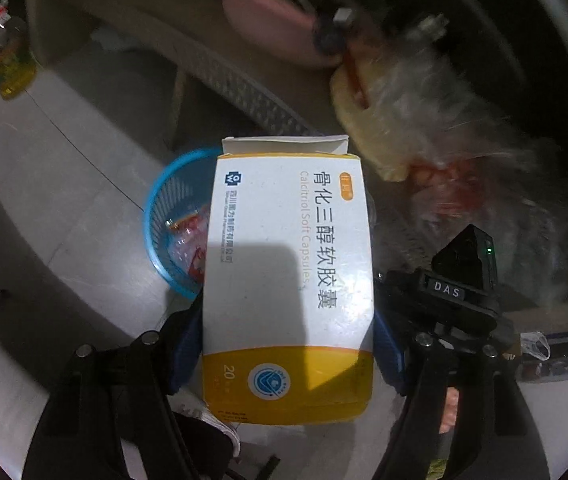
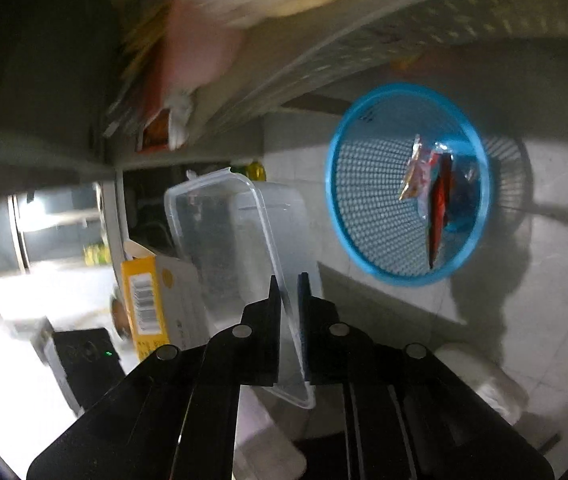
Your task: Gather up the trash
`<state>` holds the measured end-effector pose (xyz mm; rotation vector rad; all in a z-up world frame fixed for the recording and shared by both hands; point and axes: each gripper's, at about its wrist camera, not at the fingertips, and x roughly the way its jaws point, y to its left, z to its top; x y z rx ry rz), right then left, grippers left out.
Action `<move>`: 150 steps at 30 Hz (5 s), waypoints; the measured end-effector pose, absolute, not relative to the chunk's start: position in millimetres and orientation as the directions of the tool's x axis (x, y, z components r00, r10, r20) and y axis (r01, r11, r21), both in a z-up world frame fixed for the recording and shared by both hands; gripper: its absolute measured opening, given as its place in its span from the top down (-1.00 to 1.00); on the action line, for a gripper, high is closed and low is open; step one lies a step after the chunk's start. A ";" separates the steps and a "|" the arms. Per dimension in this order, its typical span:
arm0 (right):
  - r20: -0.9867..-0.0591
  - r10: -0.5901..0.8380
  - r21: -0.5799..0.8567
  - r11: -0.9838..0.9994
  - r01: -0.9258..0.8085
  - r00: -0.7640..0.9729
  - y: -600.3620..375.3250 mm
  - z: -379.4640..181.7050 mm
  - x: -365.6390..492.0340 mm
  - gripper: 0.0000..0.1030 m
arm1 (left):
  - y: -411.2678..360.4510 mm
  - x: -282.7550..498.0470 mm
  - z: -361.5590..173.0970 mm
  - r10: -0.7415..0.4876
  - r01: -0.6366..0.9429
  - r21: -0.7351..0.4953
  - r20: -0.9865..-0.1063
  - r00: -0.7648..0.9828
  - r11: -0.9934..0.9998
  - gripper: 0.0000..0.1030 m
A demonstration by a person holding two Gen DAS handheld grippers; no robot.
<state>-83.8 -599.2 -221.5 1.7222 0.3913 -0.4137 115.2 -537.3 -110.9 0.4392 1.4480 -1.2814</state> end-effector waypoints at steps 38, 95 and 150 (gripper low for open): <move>-0.800 -0.359 0.259 0.517 0.816 0.482 -438.2 -70.0 -106.6 -0.85 | -233.2 42.8 34.9 -0.682 0.859 -0.343 -0.731 0.009 0.379 -0.63; -0.755 0.579 0.602 0.798 -0.024 0.309 -156.9 -71.8 187.0 -0.15 | 128.8 205.1 8.2 -0.622 0.387 -0.491 -0.550 0.558 0.781 -0.60; -0.701 0.352 0.544 0.826 0.147 0.620 -315.1 -59.4 252.2 -0.21 | -39.8 113.6 -19.2 -0.709 0.636 -0.464 -0.679 0.191 0.616 -0.41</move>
